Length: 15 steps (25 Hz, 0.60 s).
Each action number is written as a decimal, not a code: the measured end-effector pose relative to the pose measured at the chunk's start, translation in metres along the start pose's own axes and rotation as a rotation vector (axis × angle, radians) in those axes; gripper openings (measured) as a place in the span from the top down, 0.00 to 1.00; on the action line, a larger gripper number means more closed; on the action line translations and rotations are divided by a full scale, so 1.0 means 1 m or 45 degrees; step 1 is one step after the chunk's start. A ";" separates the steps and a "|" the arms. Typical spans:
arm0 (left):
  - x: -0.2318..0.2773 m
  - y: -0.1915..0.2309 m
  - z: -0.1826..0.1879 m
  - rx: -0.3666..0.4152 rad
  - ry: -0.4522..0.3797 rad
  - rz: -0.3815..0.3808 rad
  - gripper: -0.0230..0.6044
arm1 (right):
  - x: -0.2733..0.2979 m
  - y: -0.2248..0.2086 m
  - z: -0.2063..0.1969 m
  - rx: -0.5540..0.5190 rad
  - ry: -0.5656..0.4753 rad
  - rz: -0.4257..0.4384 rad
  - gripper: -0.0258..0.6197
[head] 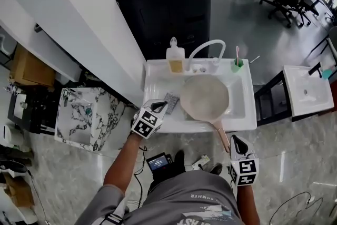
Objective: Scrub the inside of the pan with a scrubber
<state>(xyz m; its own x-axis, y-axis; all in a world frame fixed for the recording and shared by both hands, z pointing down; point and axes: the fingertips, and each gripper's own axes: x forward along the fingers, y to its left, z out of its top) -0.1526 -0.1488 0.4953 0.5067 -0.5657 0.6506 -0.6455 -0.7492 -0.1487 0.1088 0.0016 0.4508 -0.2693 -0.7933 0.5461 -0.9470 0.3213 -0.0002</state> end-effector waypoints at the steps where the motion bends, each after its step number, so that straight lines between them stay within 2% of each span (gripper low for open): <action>1: -0.006 -0.001 0.012 -0.001 -0.044 0.005 0.96 | 0.000 0.000 0.001 0.000 -0.004 0.000 0.96; 10: -0.071 -0.020 0.111 0.000 -0.443 -0.023 0.96 | -0.003 0.001 -0.001 0.019 0.001 -0.005 0.96; 15: -0.094 -0.041 0.141 -0.008 -0.586 -0.084 0.96 | -0.006 0.001 0.002 0.027 -0.036 0.002 0.96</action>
<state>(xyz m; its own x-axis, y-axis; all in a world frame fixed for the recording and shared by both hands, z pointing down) -0.0931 -0.1134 0.3348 0.7467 -0.6123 0.2598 -0.6063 -0.7872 -0.1127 0.1090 0.0054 0.4457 -0.2756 -0.8070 0.5223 -0.9499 0.3120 -0.0190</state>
